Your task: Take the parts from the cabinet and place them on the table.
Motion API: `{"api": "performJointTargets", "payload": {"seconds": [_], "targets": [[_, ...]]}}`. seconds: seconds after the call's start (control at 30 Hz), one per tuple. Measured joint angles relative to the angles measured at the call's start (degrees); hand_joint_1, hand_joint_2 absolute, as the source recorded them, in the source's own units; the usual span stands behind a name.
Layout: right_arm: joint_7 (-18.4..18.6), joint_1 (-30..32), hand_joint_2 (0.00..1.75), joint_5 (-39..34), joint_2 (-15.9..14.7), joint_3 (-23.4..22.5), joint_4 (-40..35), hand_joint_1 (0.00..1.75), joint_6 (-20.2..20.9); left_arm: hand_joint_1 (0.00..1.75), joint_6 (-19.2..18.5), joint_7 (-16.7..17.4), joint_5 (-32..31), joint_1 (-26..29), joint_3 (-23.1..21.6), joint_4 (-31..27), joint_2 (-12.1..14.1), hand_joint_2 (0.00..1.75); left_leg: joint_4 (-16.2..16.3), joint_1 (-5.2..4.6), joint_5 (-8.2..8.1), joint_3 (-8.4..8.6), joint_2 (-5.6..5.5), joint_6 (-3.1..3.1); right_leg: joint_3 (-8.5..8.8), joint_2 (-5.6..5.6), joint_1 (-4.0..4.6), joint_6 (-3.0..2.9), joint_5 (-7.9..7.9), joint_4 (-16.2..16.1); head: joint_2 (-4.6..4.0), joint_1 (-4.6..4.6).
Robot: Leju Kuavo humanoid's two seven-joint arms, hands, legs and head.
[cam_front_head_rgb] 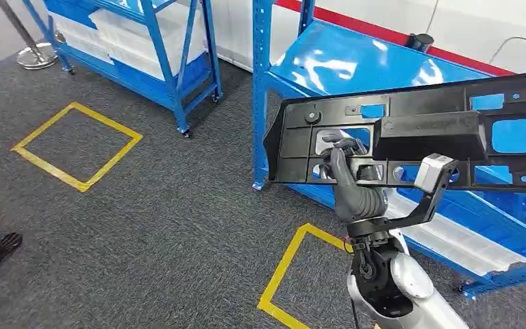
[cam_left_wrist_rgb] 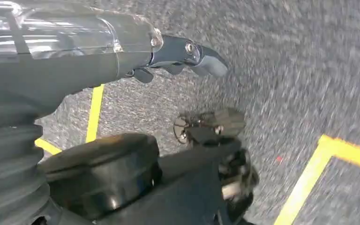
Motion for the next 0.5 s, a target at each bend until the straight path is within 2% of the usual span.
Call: {"api": "performJointTargets", "payload": {"seconds": [0.03,0.07,0.13,0.17,0.2,0.23,0.27,0.3,0.33,0.37,0.4,0.43,0.47,0.5], "targets": [[-0.57,0.12,1.75,-0.46,-0.04,-0.26,-0.04,1.75,0.31,0.00,0.09,-0.46,0.74,-0.03,0.00,0.02,0.02,1.75,0.26,-0.28,0.25,-0.41,-0.84,-0.37,0.41,1.23,-0.23,-0.34,-0.39,-1.09,0.00,-0.61],[-1.27,0.23,1.75,-1.03,-0.04,-0.48,-0.09,1.75,0.85,0.00,0.09,-0.85,1.33,0.03,0.00,0.02,0.11,1.75,0.21,0.10,0.48,-0.84,-1.43,-0.70,0.75,0.74,-0.06,-0.11,-0.71,-1.89,0.00,-0.66],[-3.02,0.91,1.75,-2.47,0.07,-0.81,0.09,1.75,2.45,0.00,0.06,-0.89,2.25,0.64,0.00,0.02,0.61,1.75,-0.15,0.56,1.01,-1.19,-2.59,-1.51,0.66,-0.39,0.29,-0.29,-0.54,-1.89,0.00,-0.33],[-3.84,1.10,1.75,-2.91,0.15,-0.81,0.20,1.75,3.34,0.00,0.09,-0.81,2.64,0.88,0.00,0.04,1.11,1.75,-0.16,0.36,0.91,-1.43,-3.03,-1.80,0.90,-1.21,-0.18,-0.53,0.00,-2.72,0.00,-0.33],[-4.07,1.19,1.75,-3.02,0.33,-0.76,0.39,1.75,3.71,0.00,0.07,-0.65,3.10,1.17,0.00,0.04,1.51,1.75,0.90,-0.05,-0.06,-1.74,2.41,-1.65,1.21,-2.02,-0.15,-0.53,0.38,-3.28,0.00,-0.50],[-4.17,1.63,1.75,-2.63,0.57,-0.78,0.44,1.75,3.76,0.00,0.06,-0.48,3.47,1.15,0.00,0.07,2.10,1.75,3.39,-0.01,-2.07,-3.02,6.14,-2.06,1.30,-2.70,-0.03,-0.84,0.53,-3.56,0.00,-1.31],[-4.15,1.79,1.75,-1.92,0.72,-0.70,0.55,1.75,3.63,0.00,0.04,-0.48,4.11,0.99,0.02,0.07,2.43,1.75,7.62,0.41,-4.39,-5.03,6.86,-2.55,1.25,-3.65,-0.03,-0.87,0.55,-3.50,0.00,-1.44],[-3.93,1.86,1.75,-1.15,0.72,-0.63,0.66,1.75,3.21,0.00,-0.09,-0.48,4.79,0.91,0.07,0.07,2.67,1.75,12.11,0.73,-6.34,-7.13,6.72,-2.91,1.21,-4.53,-0.03,-0.86,0.54,-3.44,0.00,-1.51],[-3.47,1.76,1.75,-0.19,0.83,-0.48,0.79,1.75,2.49,0.00,-0.44,-0.44,5.20,0.94,0.09,0.07,2.84,1.75,15.53,1.00,-7.46,-8.71,6.51,-3.27,1.18,-5.42,-0.07,-0.82,0.51,-3.41,0.00,-1.62],[-3.26,1.63,1.75,0.57,1.11,-0.24,0.85,1.75,1.84,0.00,-0.87,-0.28,5.33,1.03,0.11,0.07,3.06,1.75,16.95,1.22,-7.42,-9.30,6.35,-3.53,1.16,-6.42,-0.10,-0.73,0.44,-3.36,0.00,-1.90],[-3.06,1.44,1.75,0.96,1.33,-0.11,0.83,1.75,1.37,0.00,-1.14,-0.26,5.24,1.13,0.11,0.09,3.17,1.75,15.51,1.35,-6.15,-8.45,6.28,-3.74,1.16,-7.20,-0.10,-0.58,0.35,-3.30,0.00,-2.08],[-2.95,1.20,1.75,1.07,1.62,0.05,0.83,1.75,1.03,0.00,-1.60,-0.24,4.50,1.17,0.11,0.11,3.26,1.75,11.72,1.38,-4.11,-6.21,6.48,-3.85,1.18,-8.00,-0.13,-0.37,0.21,-3.19,0.00,-2.32],[-2.91,0.79,1.75,1.01,1.88,0.18,0.83,1.75,0.92,0.00,-2.04,-0.24,3.71,1.16,0.09,0.11,3.19,1.75,5.69,1.33,-1.57,-2.67,8.00,-3.79,1.28,-8.82,-0.14,-0.03,-0.03,-3.01,0.00,-2.49],[-2.77,0.38,1.75,0.96,2.03,0.26,0.83,1.75,0.94,0.00,-2.12,-0.24,3.27,1.14,0.09,0.09,3.08,1.75,1.64,1.22,-0.47,-0.17,10.72,-3.68,1.37,-9.34,-0.06,0.24,-0.24,-2.78,0.00,-2.58]]}}
